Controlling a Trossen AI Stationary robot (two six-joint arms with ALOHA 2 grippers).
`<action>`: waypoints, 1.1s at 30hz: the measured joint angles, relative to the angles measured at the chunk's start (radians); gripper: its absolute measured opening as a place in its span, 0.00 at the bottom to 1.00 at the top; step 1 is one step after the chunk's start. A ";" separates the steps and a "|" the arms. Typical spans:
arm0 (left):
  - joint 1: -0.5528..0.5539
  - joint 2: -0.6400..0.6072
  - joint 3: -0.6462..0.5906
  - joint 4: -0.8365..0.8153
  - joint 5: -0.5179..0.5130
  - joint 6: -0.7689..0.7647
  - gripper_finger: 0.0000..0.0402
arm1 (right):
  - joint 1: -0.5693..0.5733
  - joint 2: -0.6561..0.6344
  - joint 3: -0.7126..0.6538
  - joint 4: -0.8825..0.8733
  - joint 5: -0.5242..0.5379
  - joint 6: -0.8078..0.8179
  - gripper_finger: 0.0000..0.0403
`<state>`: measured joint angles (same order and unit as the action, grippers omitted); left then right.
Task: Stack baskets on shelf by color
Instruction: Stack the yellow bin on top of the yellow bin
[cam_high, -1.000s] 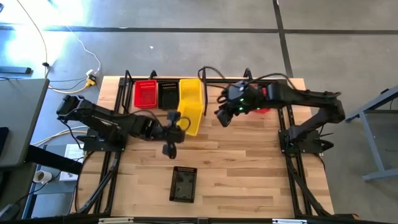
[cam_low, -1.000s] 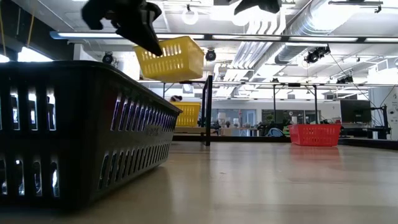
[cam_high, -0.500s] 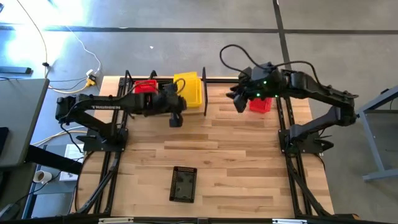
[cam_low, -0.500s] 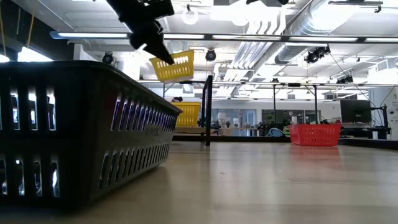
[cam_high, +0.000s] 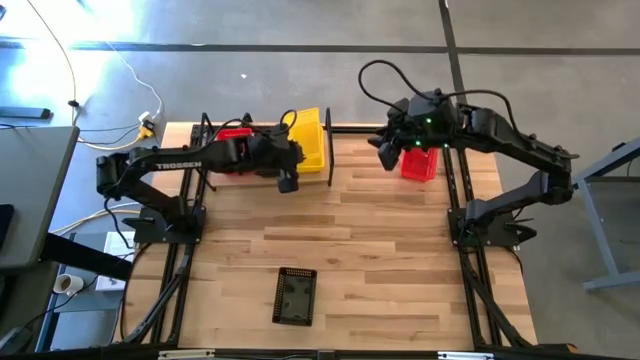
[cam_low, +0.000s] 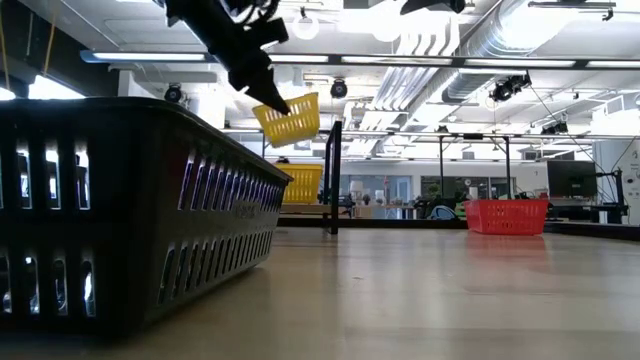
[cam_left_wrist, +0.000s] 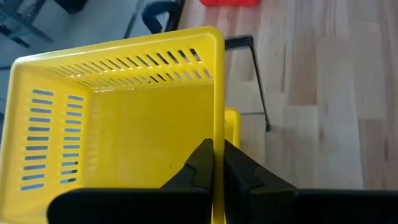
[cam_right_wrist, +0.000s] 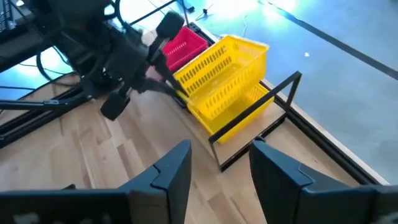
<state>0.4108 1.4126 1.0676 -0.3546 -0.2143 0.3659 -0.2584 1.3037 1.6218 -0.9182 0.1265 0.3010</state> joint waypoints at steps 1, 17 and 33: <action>-0.002 0.006 0.000 -0.001 -0.002 -0.003 0.00 | -0.005 0.000 0.000 -0.001 0.000 -0.005 0.36; -0.005 0.085 0.000 0.001 -0.004 0.012 0.00 | -0.030 0.001 0.000 -0.007 -0.003 -0.011 0.36; 0.028 0.104 0.000 -0.020 0.019 0.080 0.00 | -0.030 0.001 0.000 -0.020 -0.003 0.004 0.36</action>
<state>0.4393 1.5166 1.0676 -0.3746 -0.1953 0.4454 -0.2882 1.3045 1.6218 -0.9382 0.1237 0.3054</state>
